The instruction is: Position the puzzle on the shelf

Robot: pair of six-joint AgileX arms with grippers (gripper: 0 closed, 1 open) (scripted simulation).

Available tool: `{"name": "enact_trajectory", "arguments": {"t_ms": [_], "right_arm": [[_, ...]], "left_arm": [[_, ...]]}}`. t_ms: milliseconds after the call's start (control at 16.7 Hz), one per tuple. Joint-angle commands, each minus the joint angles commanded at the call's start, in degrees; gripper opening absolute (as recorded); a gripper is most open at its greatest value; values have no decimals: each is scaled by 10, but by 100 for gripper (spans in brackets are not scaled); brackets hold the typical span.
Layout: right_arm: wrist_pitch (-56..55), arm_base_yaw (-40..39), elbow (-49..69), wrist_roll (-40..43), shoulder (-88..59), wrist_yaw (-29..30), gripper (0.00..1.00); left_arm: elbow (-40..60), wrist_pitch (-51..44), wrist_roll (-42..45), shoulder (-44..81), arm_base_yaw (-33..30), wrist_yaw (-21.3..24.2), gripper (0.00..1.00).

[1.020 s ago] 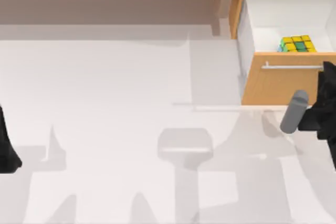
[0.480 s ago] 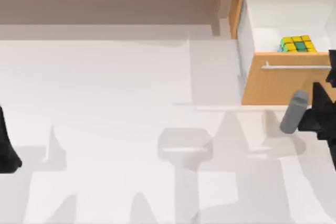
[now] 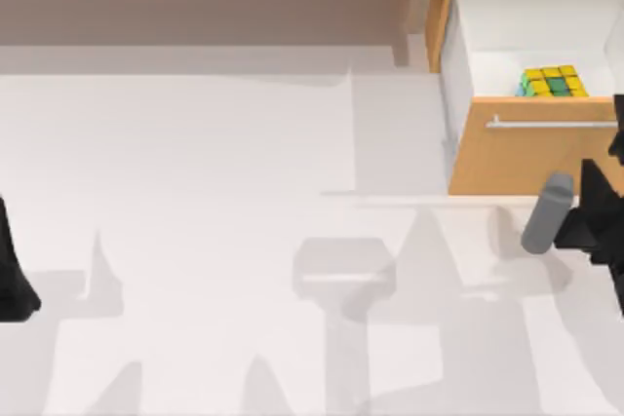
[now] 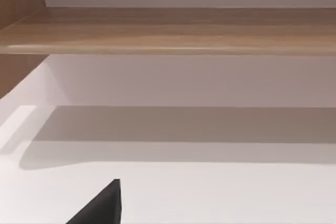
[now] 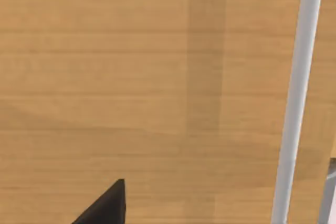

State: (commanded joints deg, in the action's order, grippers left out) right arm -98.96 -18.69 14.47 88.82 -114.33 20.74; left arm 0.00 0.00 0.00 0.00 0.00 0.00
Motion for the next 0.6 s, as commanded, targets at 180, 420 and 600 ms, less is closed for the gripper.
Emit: {"name": "enact_trajectory", "arguments": {"t_ms": [180, 420, 600], "right_arm": [[-13, -6, -15, -1, 2, 7, 100], [-28, -13, -31, 0, 3, 13, 100], [-16, -11, -31, 0, -26, 13, 100]], "left_arm": [[0, 0, 0, 0, 0, 0, 100], [0, 0, 0, 0, 0, 0, 100], [0, 0, 0, 0, 0, 0, 100]]}}
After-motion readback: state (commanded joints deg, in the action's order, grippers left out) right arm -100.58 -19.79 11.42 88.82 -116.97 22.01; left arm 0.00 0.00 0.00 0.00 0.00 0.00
